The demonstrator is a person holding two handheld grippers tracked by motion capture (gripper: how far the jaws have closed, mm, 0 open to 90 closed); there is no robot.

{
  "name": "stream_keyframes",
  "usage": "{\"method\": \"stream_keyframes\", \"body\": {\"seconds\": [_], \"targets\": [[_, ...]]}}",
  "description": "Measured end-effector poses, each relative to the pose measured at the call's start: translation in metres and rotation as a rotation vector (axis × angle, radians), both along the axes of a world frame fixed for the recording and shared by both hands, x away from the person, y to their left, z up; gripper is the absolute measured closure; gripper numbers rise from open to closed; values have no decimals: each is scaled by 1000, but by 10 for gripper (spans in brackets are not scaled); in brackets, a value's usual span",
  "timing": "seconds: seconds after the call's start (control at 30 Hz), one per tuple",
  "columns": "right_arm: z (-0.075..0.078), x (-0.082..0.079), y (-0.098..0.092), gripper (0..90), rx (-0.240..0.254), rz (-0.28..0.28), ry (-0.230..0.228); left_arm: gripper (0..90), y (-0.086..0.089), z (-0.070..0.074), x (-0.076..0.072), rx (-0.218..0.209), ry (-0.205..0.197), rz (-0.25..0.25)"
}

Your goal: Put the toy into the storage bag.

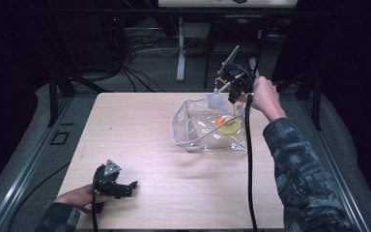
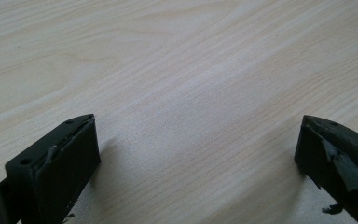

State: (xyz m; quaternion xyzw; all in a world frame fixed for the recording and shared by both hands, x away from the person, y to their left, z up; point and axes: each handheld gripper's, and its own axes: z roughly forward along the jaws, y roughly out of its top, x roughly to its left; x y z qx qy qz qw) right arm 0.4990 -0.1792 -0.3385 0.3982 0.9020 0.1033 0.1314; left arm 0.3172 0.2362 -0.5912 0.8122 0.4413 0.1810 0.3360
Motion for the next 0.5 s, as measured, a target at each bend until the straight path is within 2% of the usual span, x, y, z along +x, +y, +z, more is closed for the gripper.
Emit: {"method": "stream_keyframes", "body": {"seconds": [0.2, 0.5], "targets": [[-13, 1, -1, 878, -13, 1, 31, 0, 0, 0, 0, 0, 0, 0], [-22, 3, -1, 875, -48, -9, 70, 0, 0, 0, 0, 1, 0, 0]]}}
